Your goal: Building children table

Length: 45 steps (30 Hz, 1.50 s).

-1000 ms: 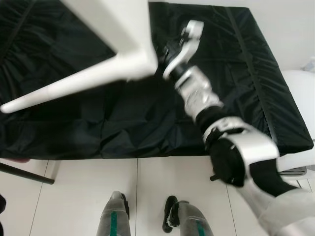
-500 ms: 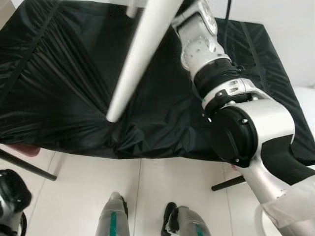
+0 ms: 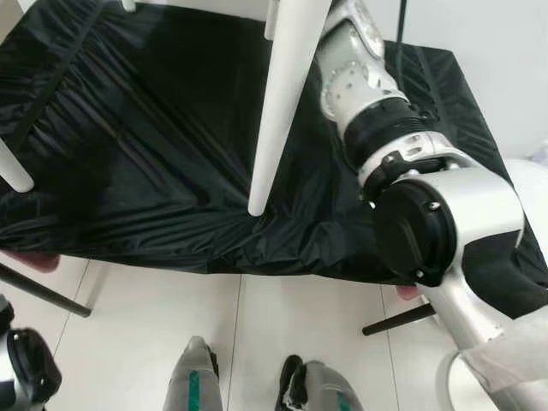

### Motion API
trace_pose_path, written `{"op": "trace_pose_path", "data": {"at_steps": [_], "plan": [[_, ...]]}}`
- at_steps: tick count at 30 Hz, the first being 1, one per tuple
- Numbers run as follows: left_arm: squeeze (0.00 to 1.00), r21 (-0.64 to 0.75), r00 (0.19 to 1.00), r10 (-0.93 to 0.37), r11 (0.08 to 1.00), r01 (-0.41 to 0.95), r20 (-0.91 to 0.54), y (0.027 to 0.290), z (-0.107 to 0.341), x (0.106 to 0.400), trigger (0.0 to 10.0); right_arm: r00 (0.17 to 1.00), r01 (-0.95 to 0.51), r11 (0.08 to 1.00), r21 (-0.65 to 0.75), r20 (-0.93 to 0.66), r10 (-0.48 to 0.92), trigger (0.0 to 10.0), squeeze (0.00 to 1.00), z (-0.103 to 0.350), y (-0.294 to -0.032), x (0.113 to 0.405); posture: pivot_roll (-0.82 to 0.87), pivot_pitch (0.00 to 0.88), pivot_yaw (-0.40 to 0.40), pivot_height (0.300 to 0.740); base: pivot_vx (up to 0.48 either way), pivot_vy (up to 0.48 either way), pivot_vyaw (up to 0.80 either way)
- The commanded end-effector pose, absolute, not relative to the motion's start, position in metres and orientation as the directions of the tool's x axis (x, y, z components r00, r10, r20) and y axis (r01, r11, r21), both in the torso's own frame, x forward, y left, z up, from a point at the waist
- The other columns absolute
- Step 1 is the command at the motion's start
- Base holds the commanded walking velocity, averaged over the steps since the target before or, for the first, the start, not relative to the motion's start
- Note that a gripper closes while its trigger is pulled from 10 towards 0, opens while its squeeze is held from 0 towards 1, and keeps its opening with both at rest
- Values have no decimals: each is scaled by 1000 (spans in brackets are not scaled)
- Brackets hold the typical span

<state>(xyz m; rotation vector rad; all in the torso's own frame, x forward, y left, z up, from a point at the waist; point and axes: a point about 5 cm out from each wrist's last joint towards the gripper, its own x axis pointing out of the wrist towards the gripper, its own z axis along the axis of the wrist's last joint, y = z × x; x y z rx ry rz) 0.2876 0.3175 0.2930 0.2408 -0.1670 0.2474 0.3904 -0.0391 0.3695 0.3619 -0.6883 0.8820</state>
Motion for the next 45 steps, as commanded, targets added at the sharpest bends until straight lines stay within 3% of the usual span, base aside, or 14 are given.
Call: {"op": "trace_pose_path", "data": {"at_steps": [1,8,9,11,13,14,15,16,22,24,25,32,37,45], "plan": [[1000,265,994,-26,964,-4,107,299,282,292,10000,483,-780,626,24,659,577,10000,0,358,-44,394,197,133,-65,740,0,0,0],[1000,256,999,-24,966,12,45,302,266,289,10000,641,-635,766,95,618,455,10000,0,329,-72,404,186,146,-75,740,0,0,0],[75,250,999,-28,968,17,41,301,262,288,10000,668,-605,788,114,612,424,10000,0,317,-82,405,182,150,-77,740,0,0,0],[27,249,999,-25,968,12,47,300,259,285,10000,678,-586,802,110,610,411,10000,0,307,-89,405,182,153,-79,740,0,0,0],[0,242,998,-29,970,16,53,299,257,282,10000,683,-574,812,102,606,407,10000,0,296,-96,403,182,158,-82,740,0,0,0],[667,251,998,-25,968,11,51,298,255,278,10000,697,-558,825,91,591,406,10000,0,282,-105,401,182,164,-85,740,0,0,0],[667,251,998,-25,968,11,51,298,255,278,10000,697,-558,825,91,591,406,10000,0,282,-105,401,182,164,-85,740,0,0,0],[1000,254,998,-34,967,19,54,296,254,273,10000,706,-553,829,82,575,413,10000,0,268,-112,399,184,165,-86,740,0,0,0],[1000,307,996,-82,949,69,32,293,248,257,10000,749,-513,854,89,533,394,10000,0,227,-138,384,185,176,-85,740,0,0,0],[953,327,995,-96,942,77,42,293,249,251,10000,760,-496,864,87,524,383,10000,0,216,-147,377,185,179,-84,740,0,0,0],[0,317,993,-108,945,86,55,291,248,245,10000,776,-477,875,87,510,372,10000,0,205,-154,368,182,181,-82,740,0,0,0],[0,284,992,-80,958,48,102,295,242,223,10000,814,-436,898,57,450,367,10000,0,171,-172,329,178,187,-82,740,0,0,0],[0,192,981,140,968,-165,136,320,233,205,10000,838,-419,906,55,407,363,10000,0,156,-180,306,179,194,-100,740,0,0,0],[0,162,976,-111,984,81,190,256,211,166,10000,789,-528,846,-78,323,523,10000,0,142,-172,277,199,201,-154,740,0,0,0]]}}
